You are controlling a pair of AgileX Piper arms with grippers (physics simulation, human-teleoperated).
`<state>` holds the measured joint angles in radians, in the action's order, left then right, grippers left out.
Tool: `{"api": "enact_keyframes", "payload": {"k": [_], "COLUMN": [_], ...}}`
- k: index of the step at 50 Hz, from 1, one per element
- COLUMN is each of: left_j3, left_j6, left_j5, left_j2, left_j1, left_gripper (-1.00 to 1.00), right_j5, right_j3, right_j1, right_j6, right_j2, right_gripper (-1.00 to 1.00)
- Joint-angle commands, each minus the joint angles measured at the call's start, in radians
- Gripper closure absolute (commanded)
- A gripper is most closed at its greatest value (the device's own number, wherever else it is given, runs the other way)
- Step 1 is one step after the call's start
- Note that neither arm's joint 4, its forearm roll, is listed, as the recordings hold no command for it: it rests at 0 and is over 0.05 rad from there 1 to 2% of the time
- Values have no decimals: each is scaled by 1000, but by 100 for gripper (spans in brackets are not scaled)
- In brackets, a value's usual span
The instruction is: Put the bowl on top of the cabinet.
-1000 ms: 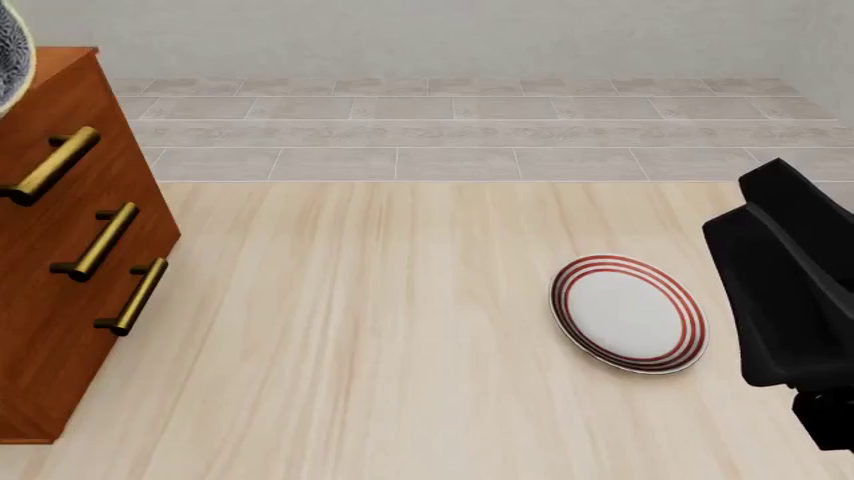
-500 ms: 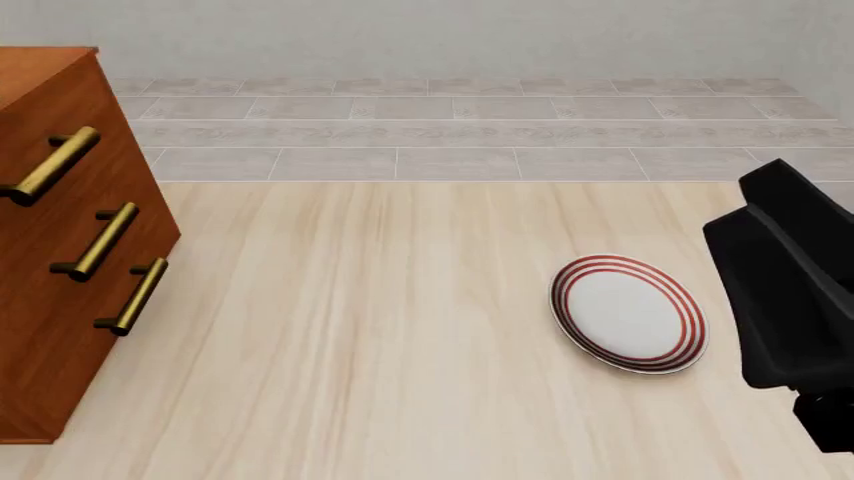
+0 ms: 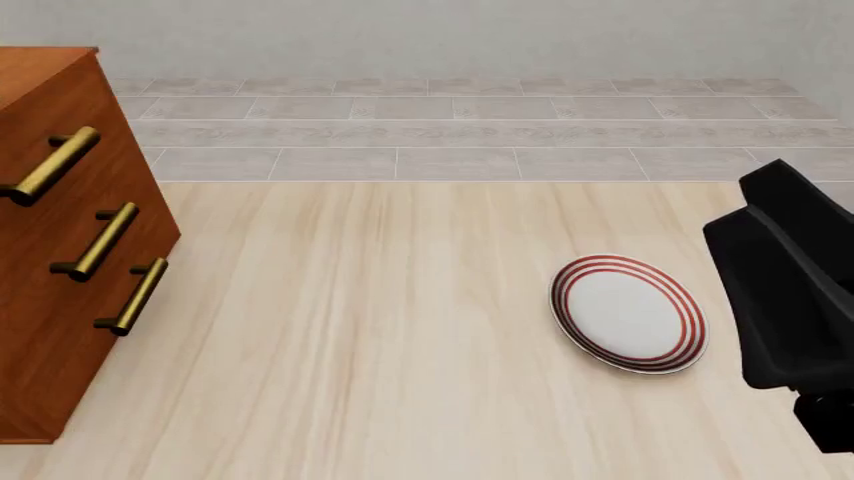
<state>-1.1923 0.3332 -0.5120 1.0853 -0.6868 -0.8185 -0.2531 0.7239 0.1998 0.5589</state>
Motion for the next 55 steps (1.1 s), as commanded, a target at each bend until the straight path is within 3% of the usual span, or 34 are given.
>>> {"api": "enact_keyframes", "payload": {"k": [1, 20, 21, 41, 55], "left_j3": [17, 11, 8, -33, -131], "left_j6": [-13, -22, -20, -20, -13], "left_j5": [27, 33, 31, 11, -34], "left_j2": [15, 26, 26, 33, 55], "left_j1": [-25, -45, -43, -8, 7], "left_gripper": [100, 100, -100, -100, -100], "right_j5": [-2, -15, -15, -9, 2], "right_j3": [0, -2, -2, -2, -1], "right_j1": [-3, -2, -2, -6, -7], "right_j6": [2, 2, 1, 5, 6], "right_j2": [2, 17, 16, 8, -3], "right_gripper": [-100, -100, -100, -100, -100]}}
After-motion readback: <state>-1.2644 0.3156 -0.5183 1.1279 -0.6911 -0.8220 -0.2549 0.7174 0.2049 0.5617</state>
